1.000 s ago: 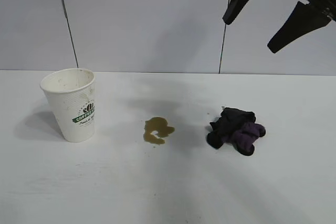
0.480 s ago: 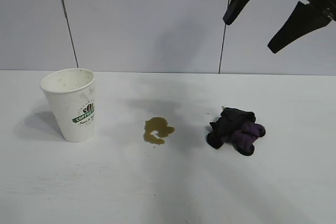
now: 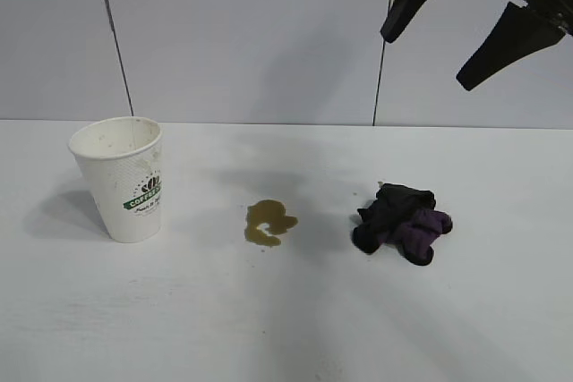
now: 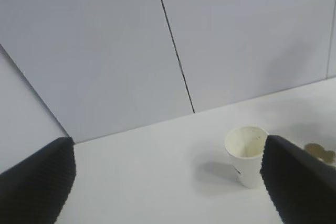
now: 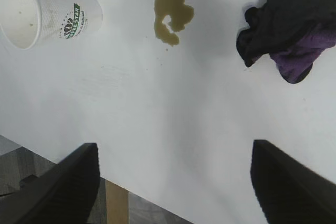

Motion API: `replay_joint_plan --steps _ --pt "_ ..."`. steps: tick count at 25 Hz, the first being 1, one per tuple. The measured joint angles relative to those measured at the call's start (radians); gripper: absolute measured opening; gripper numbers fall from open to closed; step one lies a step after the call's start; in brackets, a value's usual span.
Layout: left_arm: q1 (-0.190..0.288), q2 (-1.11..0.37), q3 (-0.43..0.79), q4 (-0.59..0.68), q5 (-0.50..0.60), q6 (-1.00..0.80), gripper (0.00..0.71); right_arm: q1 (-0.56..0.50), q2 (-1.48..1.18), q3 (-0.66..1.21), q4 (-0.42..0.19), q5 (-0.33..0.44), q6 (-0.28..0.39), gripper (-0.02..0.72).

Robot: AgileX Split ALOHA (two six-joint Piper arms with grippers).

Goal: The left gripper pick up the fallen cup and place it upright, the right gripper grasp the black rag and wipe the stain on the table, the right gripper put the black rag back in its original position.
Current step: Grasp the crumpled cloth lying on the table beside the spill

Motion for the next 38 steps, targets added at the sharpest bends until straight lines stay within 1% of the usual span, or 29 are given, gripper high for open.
replay_joint_plan --steps 3,6,8,13,17,23,25,30,31,33,34,36,38 --pt "-0.036 -0.062 0.080 0.099 0.032 -0.139 0.687 0.000 0.000 0.000 -0.001 0.000 -0.004 0.547" --pt "-0.050 -0.105 0.163 0.179 0.038 -0.257 0.687 0.000 0.000 0.000 -0.005 0.000 -0.019 0.547" --pt "-0.063 -0.120 0.214 0.204 0.038 -0.295 0.687 0.000 0.000 0.000 -0.009 0.000 -0.028 0.547" --pt "-0.104 -0.125 0.328 0.241 0.038 -0.315 0.687 0.000 0.000 0.000 -0.013 0.000 -0.030 0.547" --pt "-0.145 -0.125 0.388 0.249 0.038 -0.317 0.687 0.000 0.000 0.000 -0.014 0.000 -0.030 0.547" --pt "-0.260 -0.125 0.401 0.251 0.038 -0.317 0.687 0.000 0.000 0.000 -0.014 0.000 -0.030 0.547" --pt "-0.283 -0.125 0.401 0.252 0.038 -0.317 0.687 0.000 0.000 0.000 -0.014 0.000 -0.030 0.547" --pt "-0.287 -0.125 0.401 0.252 0.038 -0.317 0.687 0.000 0.000 0.000 -0.014 -0.017 -0.033 0.547" --pt "-0.287 -0.125 0.401 0.252 0.038 -0.317 0.687 0.000 0.000 0.000 -0.015 -0.016 -0.041 0.547" --pt "-0.287 -0.125 0.401 0.252 0.038 -0.317 0.687 0.003 0.001 0.000 -0.027 -0.015 -0.082 0.547" --pt "-0.287 -0.125 0.401 0.254 0.038 -0.317 0.687 0.007 0.005 0.000 -0.040 -0.011 -0.105 0.547" --pt "-0.287 -0.125 0.401 0.254 0.038 -0.317 0.687 0.028 0.022 -0.001 -0.091 -0.006 -0.139 0.547" --pt "-0.287 -0.125 0.401 0.254 0.038 -0.317 0.687 0.054 0.049 -0.001 -0.157 -0.002 -0.144 0.547"
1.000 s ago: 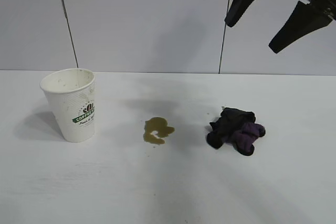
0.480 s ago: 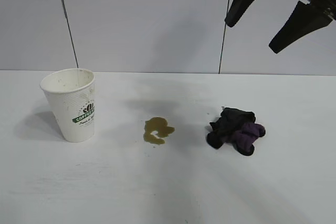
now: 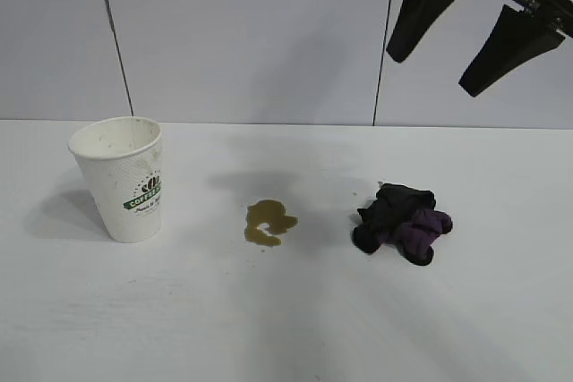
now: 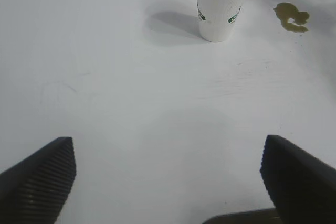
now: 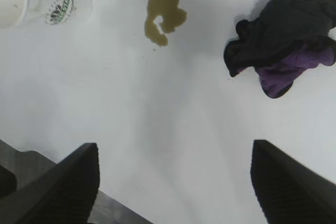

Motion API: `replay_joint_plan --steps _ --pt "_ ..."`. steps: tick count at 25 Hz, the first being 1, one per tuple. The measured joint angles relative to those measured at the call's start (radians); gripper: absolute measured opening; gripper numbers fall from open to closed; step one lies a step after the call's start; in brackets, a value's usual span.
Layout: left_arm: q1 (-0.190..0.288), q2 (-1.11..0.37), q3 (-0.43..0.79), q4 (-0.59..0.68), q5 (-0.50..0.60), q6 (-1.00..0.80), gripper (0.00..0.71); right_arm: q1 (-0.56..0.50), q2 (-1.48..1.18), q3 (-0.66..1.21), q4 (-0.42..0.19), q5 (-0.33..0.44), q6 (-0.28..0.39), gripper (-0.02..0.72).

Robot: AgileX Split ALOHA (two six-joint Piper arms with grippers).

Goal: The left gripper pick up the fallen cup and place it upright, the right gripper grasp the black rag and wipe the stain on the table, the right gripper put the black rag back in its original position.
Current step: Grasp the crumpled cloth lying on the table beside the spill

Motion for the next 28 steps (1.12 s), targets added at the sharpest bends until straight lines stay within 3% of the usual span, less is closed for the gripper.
replay_joint_plan --steps 3,9,20,28 --pt "0.000 0.000 0.000 0.000 0.000 0.000 0.687 0.048 0.062 -0.004 -0.091 0.000 0.008 0.547" --pt "0.000 0.000 0.000 0.000 0.000 0.000 0.687 0.105 0.196 -0.068 -0.202 -0.068 0.071 0.547" --pt "0.000 0.000 0.000 0.000 0.000 0.000 0.687 0.107 0.390 -0.119 -0.248 -0.209 0.111 0.547" --pt "0.000 0.000 0.000 0.000 0.000 0.000 0.687 0.107 0.426 -0.120 -0.364 -0.226 0.120 0.547"
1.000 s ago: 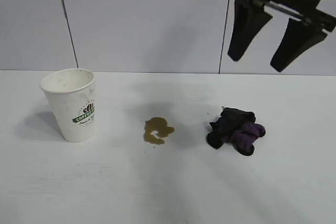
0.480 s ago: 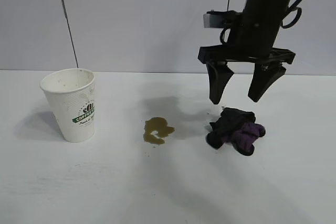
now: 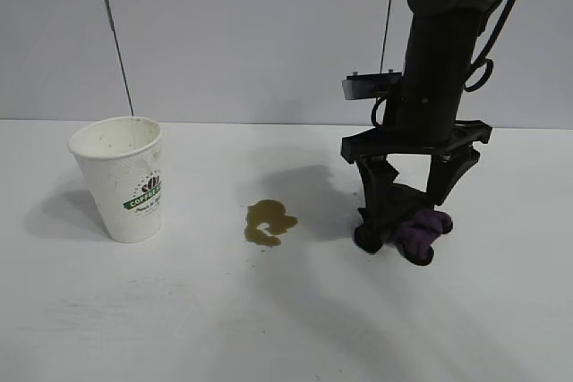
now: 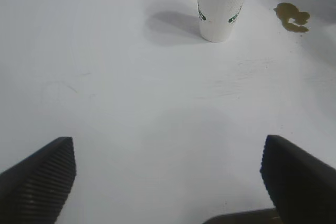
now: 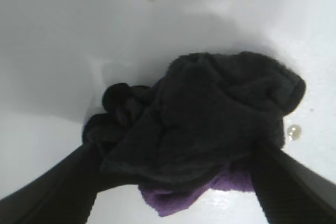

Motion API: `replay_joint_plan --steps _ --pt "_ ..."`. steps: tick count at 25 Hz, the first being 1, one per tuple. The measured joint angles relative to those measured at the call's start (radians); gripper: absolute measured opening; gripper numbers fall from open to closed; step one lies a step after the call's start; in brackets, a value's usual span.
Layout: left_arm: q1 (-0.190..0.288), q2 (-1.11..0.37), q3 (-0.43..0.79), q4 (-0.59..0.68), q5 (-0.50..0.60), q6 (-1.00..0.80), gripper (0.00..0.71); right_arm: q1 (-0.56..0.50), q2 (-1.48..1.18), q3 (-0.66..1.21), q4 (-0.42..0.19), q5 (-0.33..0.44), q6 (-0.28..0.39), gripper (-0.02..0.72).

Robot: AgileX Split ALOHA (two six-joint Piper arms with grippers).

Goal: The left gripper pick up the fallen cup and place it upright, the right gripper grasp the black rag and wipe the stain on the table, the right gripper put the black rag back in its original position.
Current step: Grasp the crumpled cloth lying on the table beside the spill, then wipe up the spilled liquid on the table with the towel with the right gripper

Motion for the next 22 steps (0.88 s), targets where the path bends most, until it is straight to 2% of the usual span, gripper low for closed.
replay_joint_plan --steps 4,6,7,9,11,17,22 --pt "0.000 0.000 0.000 0.000 0.000 0.000 0.687 0.000 0.019 0.000 -0.007 -0.035 0.024 0.542" --pt "0.000 0.000 0.000 0.000 0.000 0.000 0.687 0.000 0.024 0.000 -0.004 -0.050 0.035 0.479" --pt "0.000 0.000 0.000 0.000 0.000 0.000 0.687 0.000 0.026 0.000 -0.003 -0.054 0.044 0.417" --pt "0.000 0.000 0.000 0.000 0.000 0.000 0.687 0.000 0.026 -0.001 -0.002 -0.061 0.069 0.186" --pt "0.000 0.000 0.000 0.000 0.000 0.000 0.687 0.000 0.026 -0.007 0.002 -0.061 0.075 0.091" --pt "0.000 0.000 0.000 0.000 0.000 0.000 0.687 0.000 -0.019 -0.021 0.083 -0.047 0.057 0.073" --pt "0.000 0.000 0.000 0.000 0.000 0.000 0.687 0.006 -0.116 -0.083 0.224 -0.044 0.007 0.073"
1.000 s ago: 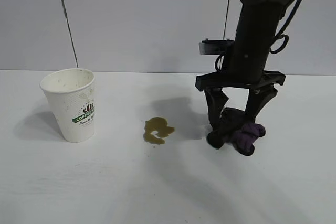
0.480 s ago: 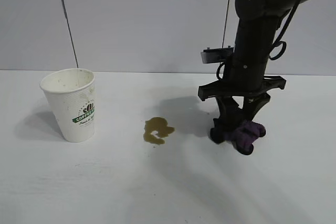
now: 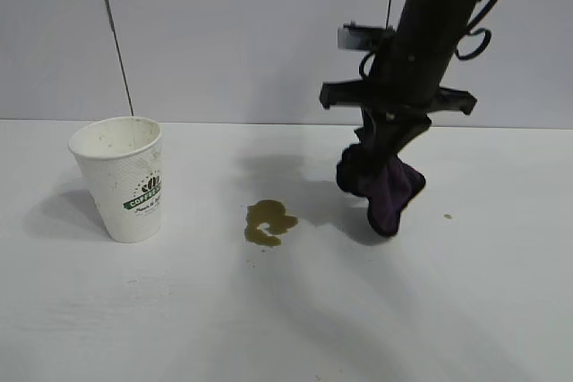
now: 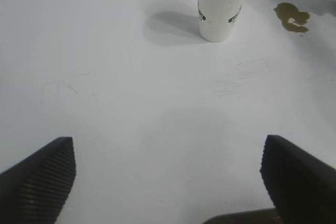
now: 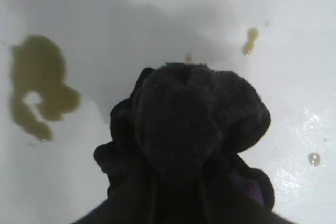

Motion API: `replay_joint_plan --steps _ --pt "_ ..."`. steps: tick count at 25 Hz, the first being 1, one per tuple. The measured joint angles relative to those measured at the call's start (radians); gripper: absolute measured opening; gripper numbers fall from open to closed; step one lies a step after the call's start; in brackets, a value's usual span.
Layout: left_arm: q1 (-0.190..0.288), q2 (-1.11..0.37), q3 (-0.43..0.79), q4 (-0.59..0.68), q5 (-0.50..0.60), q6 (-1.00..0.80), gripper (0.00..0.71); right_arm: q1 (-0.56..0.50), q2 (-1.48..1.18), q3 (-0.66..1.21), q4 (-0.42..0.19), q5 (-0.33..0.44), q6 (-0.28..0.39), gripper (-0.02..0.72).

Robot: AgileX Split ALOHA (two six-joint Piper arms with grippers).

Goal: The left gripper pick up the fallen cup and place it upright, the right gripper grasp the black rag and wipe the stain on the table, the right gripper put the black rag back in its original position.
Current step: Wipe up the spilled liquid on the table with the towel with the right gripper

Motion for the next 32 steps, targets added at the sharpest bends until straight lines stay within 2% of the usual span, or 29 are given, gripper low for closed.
replay_joint_plan --steps 3,6,11,16,22,32 --pt "0.000 0.000 0.000 0.000 0.000 0.000 0.687 0.032 -0.024 -0.016 0.047 -0.017 -0.014 0.073" --pt "0.000 0.000 0.000 0.000 0.000 0.000 0.687 0.103 -0.023 -0.017 0.054 -0.049 -0.016 0.073" --pt "0.000 0.000 0.000 0.000 0.000 0.000 0.687 0.224 -0.022 -0.016 0.055 -0.154 -0.007 0.073" --pt "0.000 0.000 0.000 0.000 0.000 0.000 0.687 0.295 0.019 -0.016 0.027 -0.189 0.008 0.073" --pt "0.000 0.000 0.000 0.000 0.000 0.000 0.687 0.311 0.102 -0.016 0.014 -0.196 0.032 0.073" --pt "0.000 0.000 0.000 0.000 0.000 0.000 0.687 0.312 0.153 -0.016 -0.091 -0.208 0.043 0.073"
